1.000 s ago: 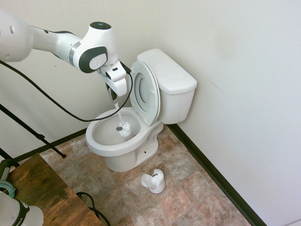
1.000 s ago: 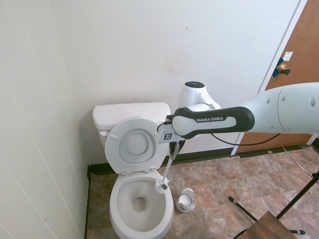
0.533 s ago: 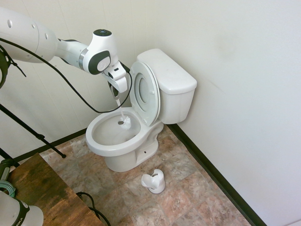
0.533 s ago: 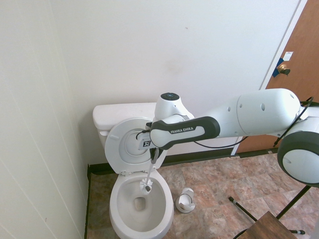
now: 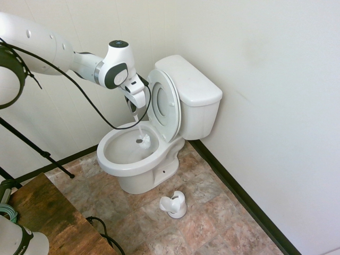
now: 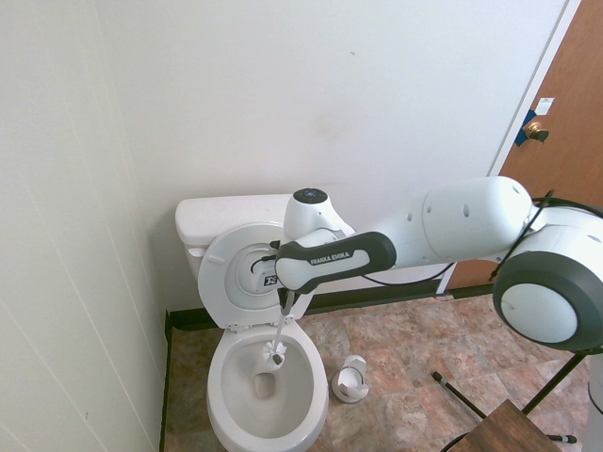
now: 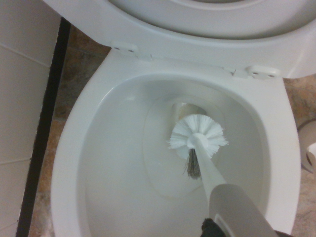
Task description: Clean the toilet
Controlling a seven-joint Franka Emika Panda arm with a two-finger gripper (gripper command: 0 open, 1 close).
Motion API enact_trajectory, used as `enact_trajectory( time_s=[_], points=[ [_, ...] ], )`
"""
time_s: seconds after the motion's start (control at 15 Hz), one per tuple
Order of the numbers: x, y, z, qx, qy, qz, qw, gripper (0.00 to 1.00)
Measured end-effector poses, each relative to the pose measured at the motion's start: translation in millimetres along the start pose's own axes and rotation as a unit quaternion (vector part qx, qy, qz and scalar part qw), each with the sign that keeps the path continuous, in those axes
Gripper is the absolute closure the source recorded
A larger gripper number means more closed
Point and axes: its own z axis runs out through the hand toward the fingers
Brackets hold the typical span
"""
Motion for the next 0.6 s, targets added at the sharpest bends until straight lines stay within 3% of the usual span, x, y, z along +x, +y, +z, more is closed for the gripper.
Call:
enact_trajectory(
  time_s=[0.6],
  points=[
    [-11, -36, 76, 0.002, 0.020, 0.024, 1.000, 1.00]
  ],
)
